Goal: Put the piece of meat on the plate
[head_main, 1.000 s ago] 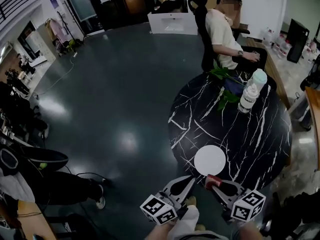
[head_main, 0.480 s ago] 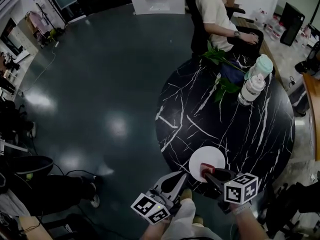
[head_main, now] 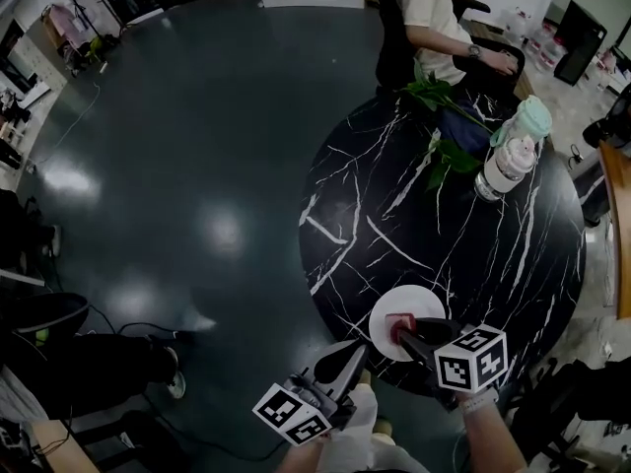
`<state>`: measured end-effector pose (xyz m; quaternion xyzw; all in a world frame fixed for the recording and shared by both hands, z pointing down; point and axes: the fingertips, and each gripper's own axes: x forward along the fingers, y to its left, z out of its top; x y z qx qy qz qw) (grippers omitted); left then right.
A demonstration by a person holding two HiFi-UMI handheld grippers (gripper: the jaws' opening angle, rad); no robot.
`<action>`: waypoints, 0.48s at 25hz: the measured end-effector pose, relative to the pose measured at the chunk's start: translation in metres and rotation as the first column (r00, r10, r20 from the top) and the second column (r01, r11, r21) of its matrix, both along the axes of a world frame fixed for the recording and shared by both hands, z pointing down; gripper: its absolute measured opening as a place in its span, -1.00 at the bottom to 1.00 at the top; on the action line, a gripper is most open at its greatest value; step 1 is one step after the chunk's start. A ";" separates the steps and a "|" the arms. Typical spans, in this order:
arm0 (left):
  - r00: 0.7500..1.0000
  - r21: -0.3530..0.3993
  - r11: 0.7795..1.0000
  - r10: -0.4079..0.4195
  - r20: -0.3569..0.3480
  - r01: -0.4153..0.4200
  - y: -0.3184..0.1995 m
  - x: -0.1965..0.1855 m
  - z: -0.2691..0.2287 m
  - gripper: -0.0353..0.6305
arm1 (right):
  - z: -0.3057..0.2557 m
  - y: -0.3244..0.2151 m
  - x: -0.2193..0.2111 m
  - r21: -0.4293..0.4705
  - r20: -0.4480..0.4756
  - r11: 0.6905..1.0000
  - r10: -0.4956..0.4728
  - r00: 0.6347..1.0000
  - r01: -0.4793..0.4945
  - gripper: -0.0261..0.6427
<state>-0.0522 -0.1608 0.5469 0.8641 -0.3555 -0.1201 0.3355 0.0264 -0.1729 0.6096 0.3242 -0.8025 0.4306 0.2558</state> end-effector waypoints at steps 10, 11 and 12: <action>1.000 0.008 1.000 -0.010 -0.010 0.010 0.002 -0.003 -0.004 -0.87 | 0.004 -0.012 0.012 0.136 -0.183 0.986 -0.067 0.981 0.093 -0.59; 1.000 0.010 1.000 -0.010 -0.010 0.010 0.003 -0.002 -0.005 -0.87 | 0.004 -0.014 0.015 0.153 -0.198 0.984 -0.059 0.978 0.090 -0.57; 1.000 0.011 1.000 -0.010 -0.010 0.010 0.003 -0.001 -0.006 -0.87 | 0.002 -0.015 0.018 0.171 -0.207 0.982 -0.049 0.977 0.086 -0.56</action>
